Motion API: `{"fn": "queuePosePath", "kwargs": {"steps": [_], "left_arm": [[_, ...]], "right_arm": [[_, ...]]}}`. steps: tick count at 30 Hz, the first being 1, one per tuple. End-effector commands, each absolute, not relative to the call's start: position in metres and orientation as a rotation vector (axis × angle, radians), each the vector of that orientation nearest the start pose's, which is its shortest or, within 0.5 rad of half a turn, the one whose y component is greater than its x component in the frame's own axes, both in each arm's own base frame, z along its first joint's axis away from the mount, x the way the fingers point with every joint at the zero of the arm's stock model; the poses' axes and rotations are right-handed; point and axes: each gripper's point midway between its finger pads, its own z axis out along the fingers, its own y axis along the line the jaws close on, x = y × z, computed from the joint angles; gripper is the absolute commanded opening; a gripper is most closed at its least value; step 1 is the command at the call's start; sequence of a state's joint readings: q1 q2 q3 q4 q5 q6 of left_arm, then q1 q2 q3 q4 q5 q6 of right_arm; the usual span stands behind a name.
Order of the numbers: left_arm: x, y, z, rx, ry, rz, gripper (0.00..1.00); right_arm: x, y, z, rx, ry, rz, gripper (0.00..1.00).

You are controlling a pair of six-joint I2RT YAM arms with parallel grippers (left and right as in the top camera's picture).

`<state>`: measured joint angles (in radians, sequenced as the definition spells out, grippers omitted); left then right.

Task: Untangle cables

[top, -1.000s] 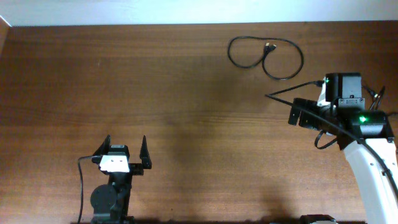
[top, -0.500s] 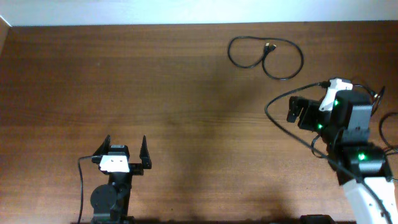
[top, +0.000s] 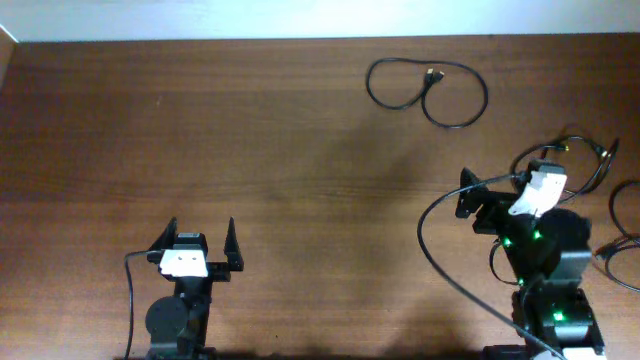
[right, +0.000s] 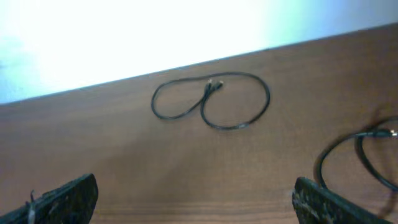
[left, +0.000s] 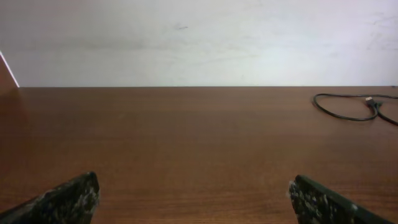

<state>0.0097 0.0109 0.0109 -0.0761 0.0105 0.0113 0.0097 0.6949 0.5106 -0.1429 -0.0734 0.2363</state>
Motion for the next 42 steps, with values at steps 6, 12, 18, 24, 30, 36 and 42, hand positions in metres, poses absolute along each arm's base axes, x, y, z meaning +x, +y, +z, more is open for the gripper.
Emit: {"fn": "queuePosePath", "kwargs": {"steps": [6,12,18,24,30,36,42], "left_arm": [[0.246,0.003,0.156,0.015,1.652,0.032,0.99],[0.246,0.003,0.156,0.016,1.652,0.032,0.99],[0.246,0.003,0.156,0.015,1.652,0.032,0.99],[0.246,0.003,0.156,0.015,1.652,0.032,0.99],[0.246,0.003,0.156,0.015,1.652,0.032,0.99],[0.246,0.003,0.156,0.015,1.652,0.032,0.99],[0.246,0.003,0.156,0.015,1.652,0.032,0.99]], "right_arm": [[0.290,0.015,0.213,0.162,1.824,0.248,0.99],[0.284,0.015,0.213,0.161,1.801,0.246,0.99],[0.274,0.015,0.194,0.161,1.801,0.246,0.99],[0.269,0.015,0.177,0.161,1.803,0.246,0.99],[0.264,0.015,0.159,0.162,1.814,0.246,0.99],[0.258,0.017,0.138,0.153,1.829,0.260,0.99],[0.252,0.020,0.119,0.148,1.831,0.282,0.99]]}}
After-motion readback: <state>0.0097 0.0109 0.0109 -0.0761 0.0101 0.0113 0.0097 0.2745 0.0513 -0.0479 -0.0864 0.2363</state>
